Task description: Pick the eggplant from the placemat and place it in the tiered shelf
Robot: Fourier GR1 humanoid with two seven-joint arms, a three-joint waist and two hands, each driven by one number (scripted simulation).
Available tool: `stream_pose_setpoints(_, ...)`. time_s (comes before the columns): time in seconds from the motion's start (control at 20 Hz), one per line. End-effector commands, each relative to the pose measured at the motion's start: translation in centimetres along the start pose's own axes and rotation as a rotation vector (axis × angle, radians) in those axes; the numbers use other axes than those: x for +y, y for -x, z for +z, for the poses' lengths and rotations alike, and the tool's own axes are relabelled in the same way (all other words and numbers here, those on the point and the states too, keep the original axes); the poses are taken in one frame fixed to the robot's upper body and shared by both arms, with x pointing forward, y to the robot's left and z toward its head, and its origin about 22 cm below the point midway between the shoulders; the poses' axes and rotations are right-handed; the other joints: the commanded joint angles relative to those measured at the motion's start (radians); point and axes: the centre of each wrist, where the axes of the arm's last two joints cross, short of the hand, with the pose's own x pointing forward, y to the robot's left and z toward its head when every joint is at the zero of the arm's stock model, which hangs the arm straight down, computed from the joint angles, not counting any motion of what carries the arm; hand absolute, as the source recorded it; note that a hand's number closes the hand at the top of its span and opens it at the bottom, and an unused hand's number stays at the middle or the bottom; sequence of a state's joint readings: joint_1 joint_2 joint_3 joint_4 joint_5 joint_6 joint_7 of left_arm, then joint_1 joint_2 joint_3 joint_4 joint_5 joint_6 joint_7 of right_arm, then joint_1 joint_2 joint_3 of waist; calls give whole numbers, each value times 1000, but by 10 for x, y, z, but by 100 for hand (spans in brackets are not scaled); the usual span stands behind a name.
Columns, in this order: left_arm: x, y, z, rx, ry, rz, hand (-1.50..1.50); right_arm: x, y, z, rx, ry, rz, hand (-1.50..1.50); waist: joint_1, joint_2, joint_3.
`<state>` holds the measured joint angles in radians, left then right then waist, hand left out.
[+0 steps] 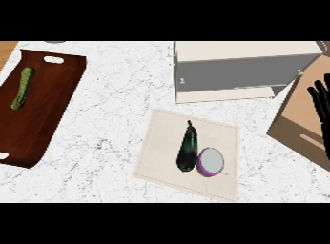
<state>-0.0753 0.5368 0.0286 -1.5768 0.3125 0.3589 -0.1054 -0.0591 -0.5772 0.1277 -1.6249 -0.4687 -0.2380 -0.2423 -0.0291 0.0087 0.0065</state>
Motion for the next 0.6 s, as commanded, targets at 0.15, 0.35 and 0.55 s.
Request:
stream_pose_setpoints(0.15, -40, -5, 4, 50, 125, 23, 0, 90, 17, -28, 241, -146, -119, 150, 66, 1, -7)
stream_pose_setpoints(0.35, -70, 1, 20, 146, 224, 102, 0, 107, 56, -27, 550, 155, -123, -150, 80, 10, -7)
stream_pose_setpoints(0.55, -73, -2, 23, 172, 194, 89, 0, 134, 56, -55, 435, 21, -336, -150, 46, -5, -5)
